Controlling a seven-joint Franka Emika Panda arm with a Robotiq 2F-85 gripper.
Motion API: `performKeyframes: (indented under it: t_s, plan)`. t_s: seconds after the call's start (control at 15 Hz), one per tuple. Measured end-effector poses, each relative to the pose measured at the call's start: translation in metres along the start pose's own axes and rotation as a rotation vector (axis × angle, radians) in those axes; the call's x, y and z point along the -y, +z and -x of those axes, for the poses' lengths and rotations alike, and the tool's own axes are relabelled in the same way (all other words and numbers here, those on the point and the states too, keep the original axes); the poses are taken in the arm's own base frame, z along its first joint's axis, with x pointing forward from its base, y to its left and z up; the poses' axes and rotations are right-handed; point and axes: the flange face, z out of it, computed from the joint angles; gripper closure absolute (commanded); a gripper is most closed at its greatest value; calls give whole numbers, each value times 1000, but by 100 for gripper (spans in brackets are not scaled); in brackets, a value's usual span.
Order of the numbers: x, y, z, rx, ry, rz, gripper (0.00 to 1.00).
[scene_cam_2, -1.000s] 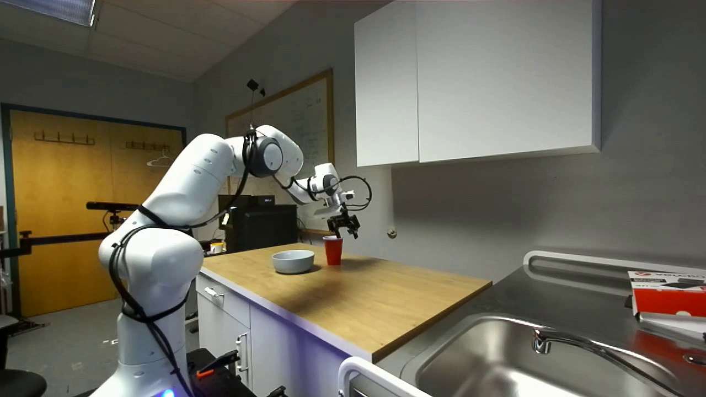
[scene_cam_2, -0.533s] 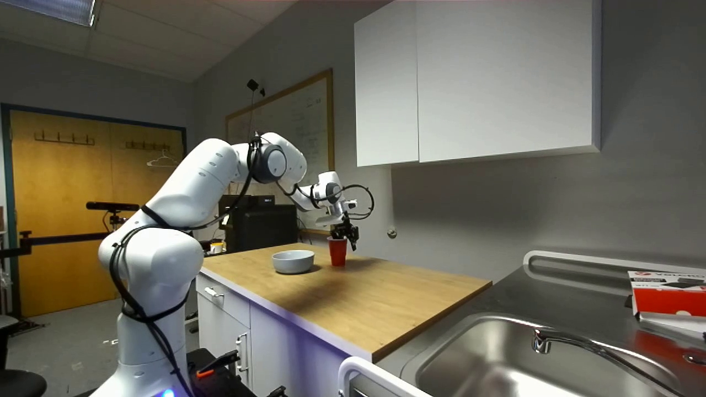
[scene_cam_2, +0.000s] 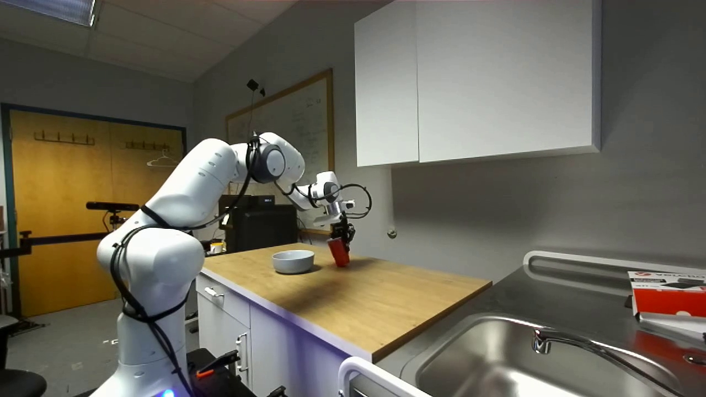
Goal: Pour the contents of the cup into the bowl
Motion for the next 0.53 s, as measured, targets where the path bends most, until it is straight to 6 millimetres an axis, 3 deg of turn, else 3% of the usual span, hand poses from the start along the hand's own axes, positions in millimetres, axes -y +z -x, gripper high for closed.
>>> performKeyframes:
  t_s: [0.27, 0.53]
  plan:
    - [13, -30, 8, 12, -62, 72, 92]
    - [23, -77, 32, -13, -138, 173, 94]
